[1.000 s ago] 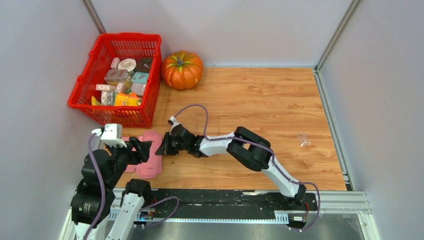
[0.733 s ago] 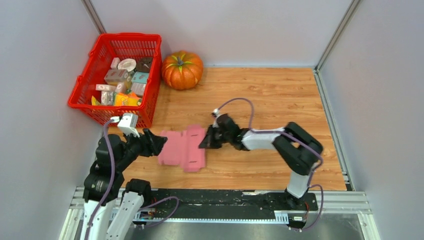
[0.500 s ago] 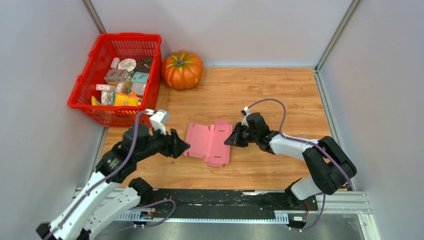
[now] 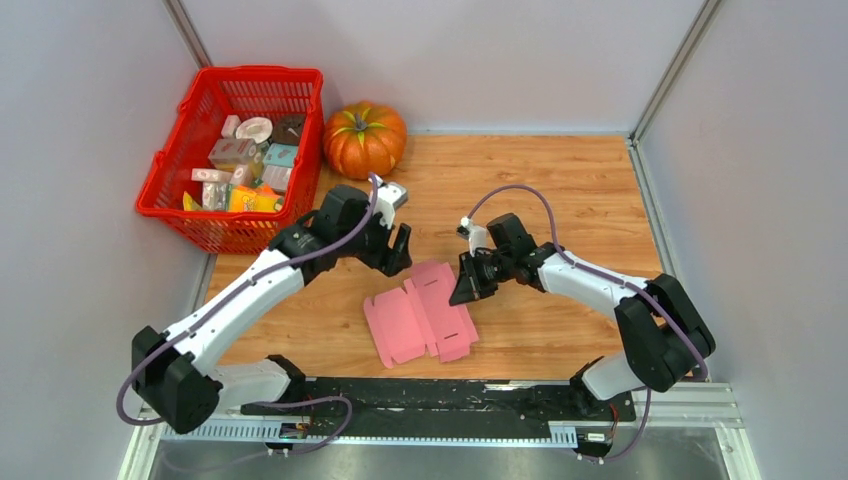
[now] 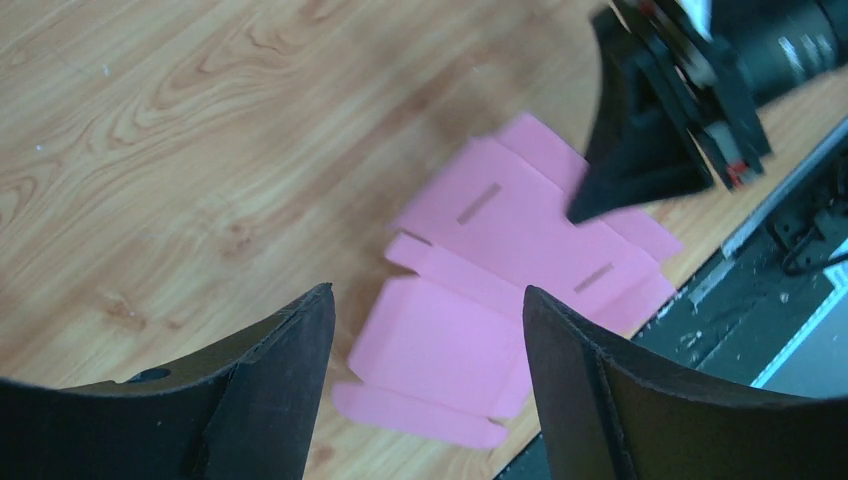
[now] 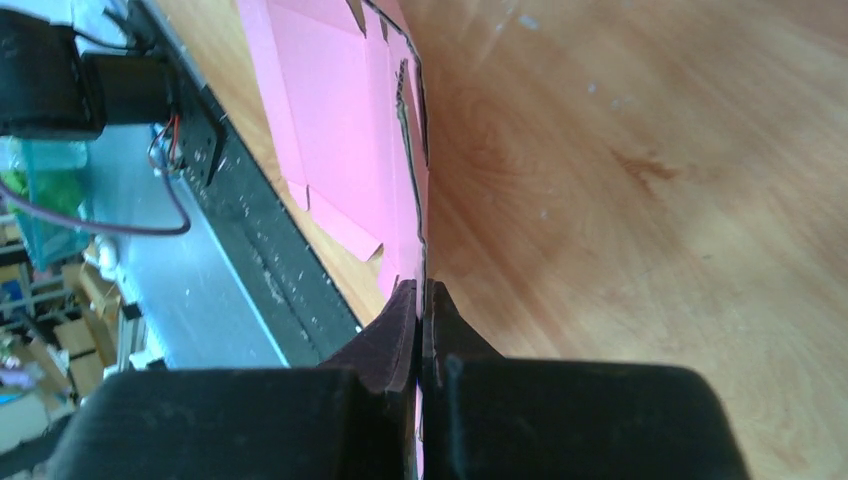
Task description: Fold the paper box
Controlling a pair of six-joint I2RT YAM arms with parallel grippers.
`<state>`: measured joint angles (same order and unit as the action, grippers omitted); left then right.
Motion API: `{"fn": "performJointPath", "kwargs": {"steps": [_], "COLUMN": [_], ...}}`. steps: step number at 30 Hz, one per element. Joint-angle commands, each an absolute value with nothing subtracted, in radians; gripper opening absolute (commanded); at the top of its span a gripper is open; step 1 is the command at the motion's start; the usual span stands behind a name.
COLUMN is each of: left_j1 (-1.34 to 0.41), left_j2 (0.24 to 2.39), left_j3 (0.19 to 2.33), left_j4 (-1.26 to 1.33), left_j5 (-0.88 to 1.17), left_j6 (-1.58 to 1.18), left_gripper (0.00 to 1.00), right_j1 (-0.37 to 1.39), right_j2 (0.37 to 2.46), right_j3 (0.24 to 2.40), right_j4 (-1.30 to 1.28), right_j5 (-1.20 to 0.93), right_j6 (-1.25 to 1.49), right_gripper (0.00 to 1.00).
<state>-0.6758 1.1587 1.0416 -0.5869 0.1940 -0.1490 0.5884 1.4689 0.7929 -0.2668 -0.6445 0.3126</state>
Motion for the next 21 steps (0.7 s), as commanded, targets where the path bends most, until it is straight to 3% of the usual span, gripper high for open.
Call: {"fn": "performJointPath", "kwargs": {"steps": [1,5,14,21], "left_j1": [-0.525,-0.514,-0.522,-0.525], "left_j2": [1.252,1.337,1.471,1.479], "left_j3": [1.080,1.089,1.190,1.259], "left_j4": [-0.500,-0.456,-0.609,-0.721], "left_j5": [0.393,0.587,0.686,0.623], "left_j6": [-0.130,-0.146,-0.065,-0.009], "left_gripper": [0.77,0.77,0.73,0.48], "right_j1": [0.594,0.592,0.592,0.592], "right_j2": [1.445,1.437,1.483,1.494], "right_j3": [0.834,0.841,0.945,0.988], "right_j4": [-0.325,-0.321,-0.365,-0.387], "right_j5": [-0.810,-0.864,-0.913,-0.900], "right_j6": [0.239,0.252,0.235,0.230], "right_gripper": [0.01,0.02,0.03,0.06]}}
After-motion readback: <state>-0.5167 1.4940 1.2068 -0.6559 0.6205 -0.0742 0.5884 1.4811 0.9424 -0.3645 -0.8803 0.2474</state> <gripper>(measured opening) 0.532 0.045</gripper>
